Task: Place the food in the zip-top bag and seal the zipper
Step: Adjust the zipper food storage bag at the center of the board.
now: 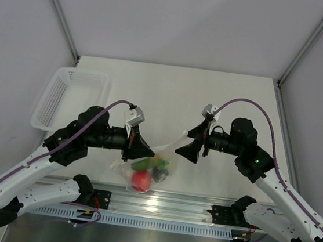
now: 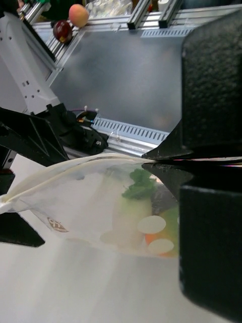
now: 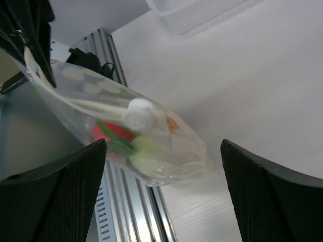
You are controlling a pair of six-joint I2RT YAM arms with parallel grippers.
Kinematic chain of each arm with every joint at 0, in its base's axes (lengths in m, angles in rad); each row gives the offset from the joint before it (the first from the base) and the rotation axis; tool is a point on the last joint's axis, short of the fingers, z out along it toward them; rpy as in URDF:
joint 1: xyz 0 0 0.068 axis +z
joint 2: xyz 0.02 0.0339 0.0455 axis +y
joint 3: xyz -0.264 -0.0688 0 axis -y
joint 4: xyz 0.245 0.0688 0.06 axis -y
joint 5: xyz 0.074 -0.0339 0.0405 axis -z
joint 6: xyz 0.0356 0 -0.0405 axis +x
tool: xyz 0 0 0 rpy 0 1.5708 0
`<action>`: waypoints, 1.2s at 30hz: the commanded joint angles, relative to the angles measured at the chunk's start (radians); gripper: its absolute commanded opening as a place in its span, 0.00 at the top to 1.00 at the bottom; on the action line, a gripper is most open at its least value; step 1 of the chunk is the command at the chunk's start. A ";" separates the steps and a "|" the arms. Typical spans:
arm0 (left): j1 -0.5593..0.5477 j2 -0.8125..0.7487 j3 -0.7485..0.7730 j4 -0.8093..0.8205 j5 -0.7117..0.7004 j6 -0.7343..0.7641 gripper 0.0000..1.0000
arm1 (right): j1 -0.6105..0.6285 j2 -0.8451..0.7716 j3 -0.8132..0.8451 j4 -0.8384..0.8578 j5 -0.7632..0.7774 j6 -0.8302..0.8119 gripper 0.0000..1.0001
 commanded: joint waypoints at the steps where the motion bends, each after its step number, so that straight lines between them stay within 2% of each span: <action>1: 0.013 -0.005 0.065 0.018 0.117 0.019 0.99 | -0.005 -0.012 -0.004 0.126 -0.138 -0.020 0.05; 5: 0.015 -0.013 0.075 0.014 0.158 0.017 0.99 | -0.007 -0.003 -0.018 0.172 -0.170 0.004 0.05; 9: 0.016 -0.021 0.070 0.025 0.175 0.007 0.99 | -0.007 0.000 -0.061 0.331 -0.277 0.079 0.10; 16: 0.016 -0.027 0.055 0.035 0.160 -0.007 0.99 | -0.014 0.005 -0.110 0.508 -0.401 0.205 0.15; 20: 0.018 -0.039 0.044 0.041 0.149 -0.015 0.99 | -0.014 0.020 -0.136 0.594 -0.446 0.268 0.22; 24: 0.023 -0.050 0.038 0.048 0.148 -0.020 0.99 | -0.014 0.023 -0.144 0.598 -0.464 0.276 0.30; 26: 0.024 -0.053 0.039 0.044 0.145 -0.020 0.99 | -0.014 0.025 -0.144 0.598 -0.463 0.279 0.41; 28: 0.026 -0.056 0.036 0.043 0.143 -0.020 0.99 | -0.014 0.025 -0.144 0.600 -0.457 0.282 0.47; 31: 0.027 -0.056 0.033 0.040 0.142 -0.020 1.00 | -0.014 0.023 -0.142 0.611 -0.438 0.293 0.66; 32: 0.027 -0.057 0.029 0.040 0.142 -0.020 1.00 | -0.014 0.023 -0.141 0.609 -0.431 0.299 0.84; 34: 0.030 -0.060 0.027 0.038 0.137 -0.020 0.99 | -0.014 0.025 -0.139 0.600 -0.406 0.294 1.00; 36: 0.030 -0.062 0.021 0.035 0.119 -0.023 0.99 | -0.016 0.028 -0.138 0.572 -0.388 0.285 1.00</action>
